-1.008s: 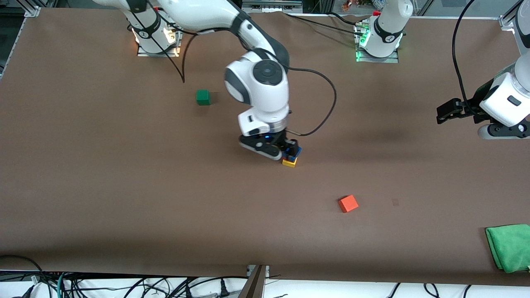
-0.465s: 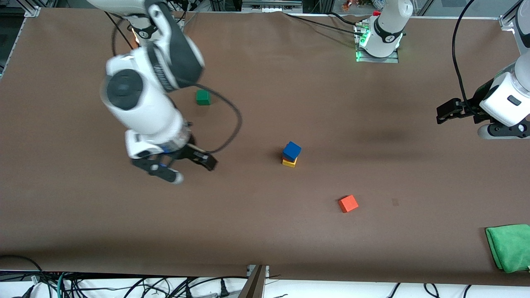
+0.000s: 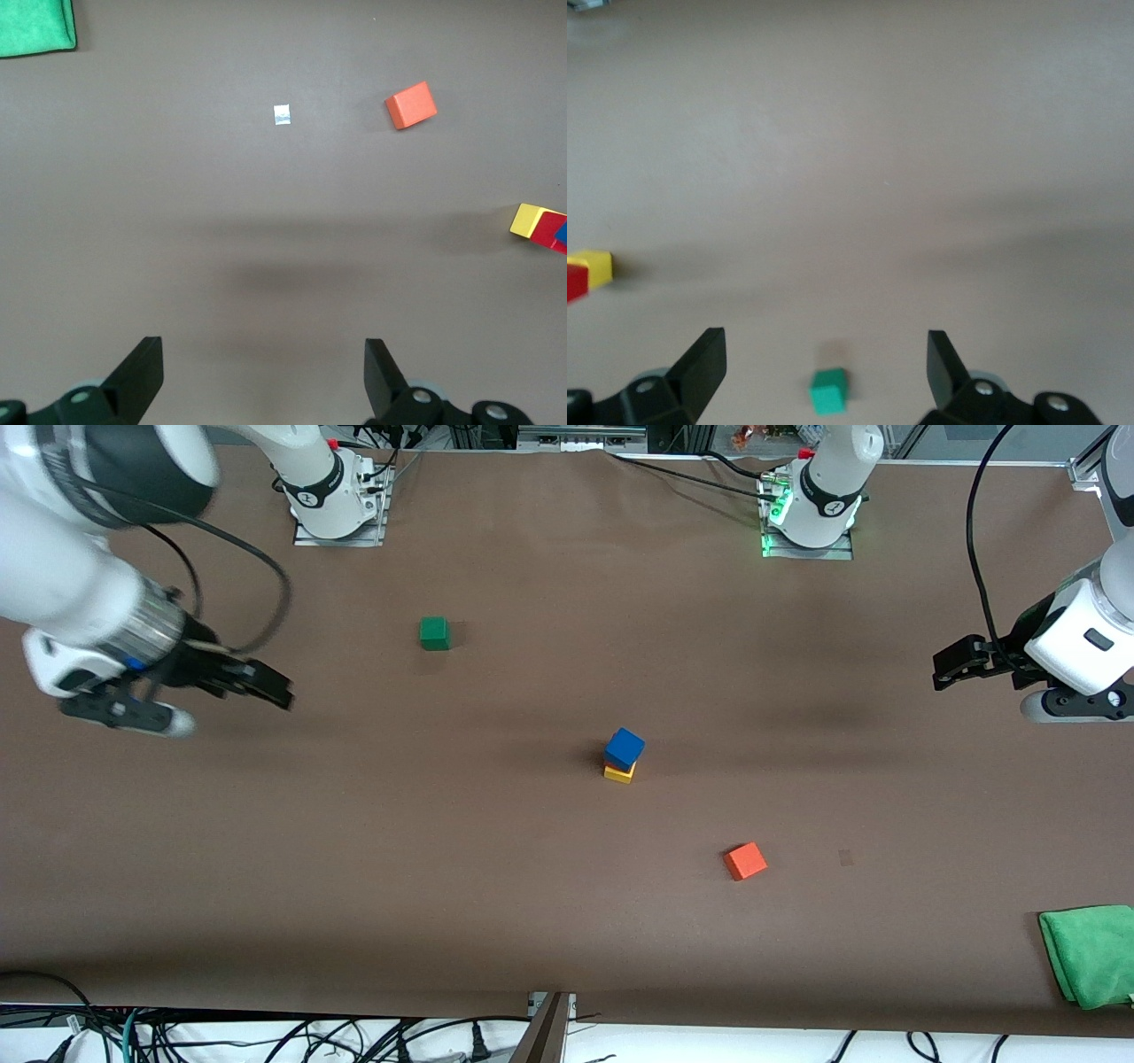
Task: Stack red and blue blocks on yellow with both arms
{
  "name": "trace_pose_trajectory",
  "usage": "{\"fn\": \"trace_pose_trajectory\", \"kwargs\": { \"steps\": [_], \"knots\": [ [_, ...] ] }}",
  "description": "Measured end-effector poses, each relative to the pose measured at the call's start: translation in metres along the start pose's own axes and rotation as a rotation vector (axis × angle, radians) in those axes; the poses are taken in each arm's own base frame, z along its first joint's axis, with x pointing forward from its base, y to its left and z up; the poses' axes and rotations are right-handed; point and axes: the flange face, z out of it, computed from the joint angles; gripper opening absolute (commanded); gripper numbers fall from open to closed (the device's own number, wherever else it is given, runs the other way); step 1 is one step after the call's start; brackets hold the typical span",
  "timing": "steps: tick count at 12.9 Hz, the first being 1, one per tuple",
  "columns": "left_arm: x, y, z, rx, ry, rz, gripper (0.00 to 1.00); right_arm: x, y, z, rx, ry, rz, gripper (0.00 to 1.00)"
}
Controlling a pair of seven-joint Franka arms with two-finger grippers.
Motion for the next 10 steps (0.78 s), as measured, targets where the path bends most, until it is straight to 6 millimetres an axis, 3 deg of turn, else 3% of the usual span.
{"fn": "trace_pose_trajectory", "kwargs": {
  "steps": [2,6,10],
  "knots": [
    [0.0,0.0,0.0,0.0,0.0,0.0,1.0,-0.01,0.02,-0.006,-0.006,-0.004,-0.031,1.0],
    [0.0,0.0,0.0,0.0,0.0,0.0,1.0,-0.024,0.023,-0.02,-0.028,0.014,-0.062,1.0],
    [0.0,0.001,0.0,0.0,0.0,0.001,1.0,-0.039,0.041,-0.031,-0.029,0.023,-0.076,1.0]
  ]
}}
